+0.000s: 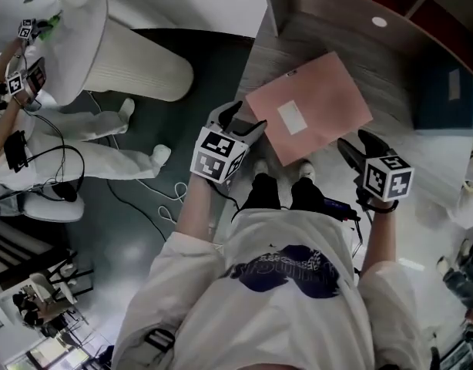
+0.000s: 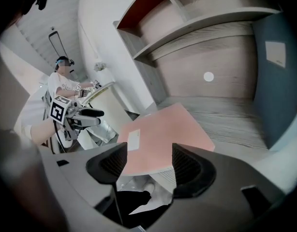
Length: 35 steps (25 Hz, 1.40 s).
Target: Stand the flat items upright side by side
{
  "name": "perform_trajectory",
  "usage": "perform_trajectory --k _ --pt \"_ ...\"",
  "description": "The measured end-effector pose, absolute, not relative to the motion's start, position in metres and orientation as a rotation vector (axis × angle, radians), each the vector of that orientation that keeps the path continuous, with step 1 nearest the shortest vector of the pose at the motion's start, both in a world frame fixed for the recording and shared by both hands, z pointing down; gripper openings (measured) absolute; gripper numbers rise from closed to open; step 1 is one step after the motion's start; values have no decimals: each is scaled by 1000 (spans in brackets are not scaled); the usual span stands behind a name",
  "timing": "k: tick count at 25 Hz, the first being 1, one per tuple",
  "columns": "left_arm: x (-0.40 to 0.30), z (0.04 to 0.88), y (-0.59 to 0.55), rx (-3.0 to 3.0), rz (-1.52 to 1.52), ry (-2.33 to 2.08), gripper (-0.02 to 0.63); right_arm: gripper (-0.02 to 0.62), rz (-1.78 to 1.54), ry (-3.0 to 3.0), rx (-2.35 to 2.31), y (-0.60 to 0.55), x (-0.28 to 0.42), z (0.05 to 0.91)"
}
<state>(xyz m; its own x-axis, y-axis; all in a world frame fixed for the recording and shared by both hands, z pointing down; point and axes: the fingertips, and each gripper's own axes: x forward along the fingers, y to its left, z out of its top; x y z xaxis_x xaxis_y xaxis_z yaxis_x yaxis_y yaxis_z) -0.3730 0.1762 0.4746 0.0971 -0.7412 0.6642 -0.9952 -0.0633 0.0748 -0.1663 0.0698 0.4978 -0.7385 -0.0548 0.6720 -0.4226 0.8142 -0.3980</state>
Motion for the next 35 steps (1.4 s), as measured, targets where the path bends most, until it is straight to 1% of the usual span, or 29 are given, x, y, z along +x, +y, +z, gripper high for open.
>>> perform_trajectory --k 8,13,17,22,27,35 --pt "-418 493 143 2077 725 -1432 310 293 842 -2255 647 99 -198 507" --pt "-430 511 135 2154 800 -1303 310 313 1021 -2213 762 135 -201 530" --pt "-427 526 125 2221 884 -1158 310 321 1230 -2148 862 173 -192 561" --pt "-422 542 116 2245 956 -1084 310 333 1468 -2124 863 192 -199 602" --pt "-419 543 115 2264 986 -1033 310 345 1687 -2117 863 188 -213 624" --pt "-410 557 118 2256 998 -983 310 347 1879 -2124 726 187 -231 646"
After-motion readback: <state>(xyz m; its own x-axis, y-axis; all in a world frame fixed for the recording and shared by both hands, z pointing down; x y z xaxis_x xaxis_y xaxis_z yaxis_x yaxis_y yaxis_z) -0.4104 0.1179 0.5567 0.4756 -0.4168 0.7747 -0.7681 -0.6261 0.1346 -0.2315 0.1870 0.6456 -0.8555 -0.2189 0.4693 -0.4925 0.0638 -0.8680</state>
